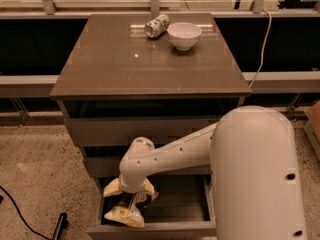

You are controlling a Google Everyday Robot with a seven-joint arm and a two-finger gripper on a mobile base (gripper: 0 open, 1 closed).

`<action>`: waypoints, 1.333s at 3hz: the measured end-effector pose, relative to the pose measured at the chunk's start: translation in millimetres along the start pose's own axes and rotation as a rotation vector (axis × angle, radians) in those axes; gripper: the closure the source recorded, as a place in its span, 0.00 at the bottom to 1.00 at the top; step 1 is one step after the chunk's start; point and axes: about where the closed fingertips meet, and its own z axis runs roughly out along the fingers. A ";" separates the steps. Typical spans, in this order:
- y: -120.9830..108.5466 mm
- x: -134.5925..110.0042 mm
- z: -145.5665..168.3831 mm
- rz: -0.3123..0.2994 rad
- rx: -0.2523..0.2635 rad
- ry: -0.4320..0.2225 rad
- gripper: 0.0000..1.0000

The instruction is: Pick brown chip bag from bottom drawer and place on counter

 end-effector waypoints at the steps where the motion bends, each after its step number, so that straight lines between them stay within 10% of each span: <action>1: 5.0 6.1 4.9 -0.006 -0.012 0.050 0.00; 2: 2.4 3.7 5.5 -0.015 -0.007 0.043 0.00; 4: 22.2 12.4 122.1 0.051 0.040 0.010 0.00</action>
Offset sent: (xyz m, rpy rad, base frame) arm 0.0008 0.0040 -0.0031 0.0075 -0.0425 0.0204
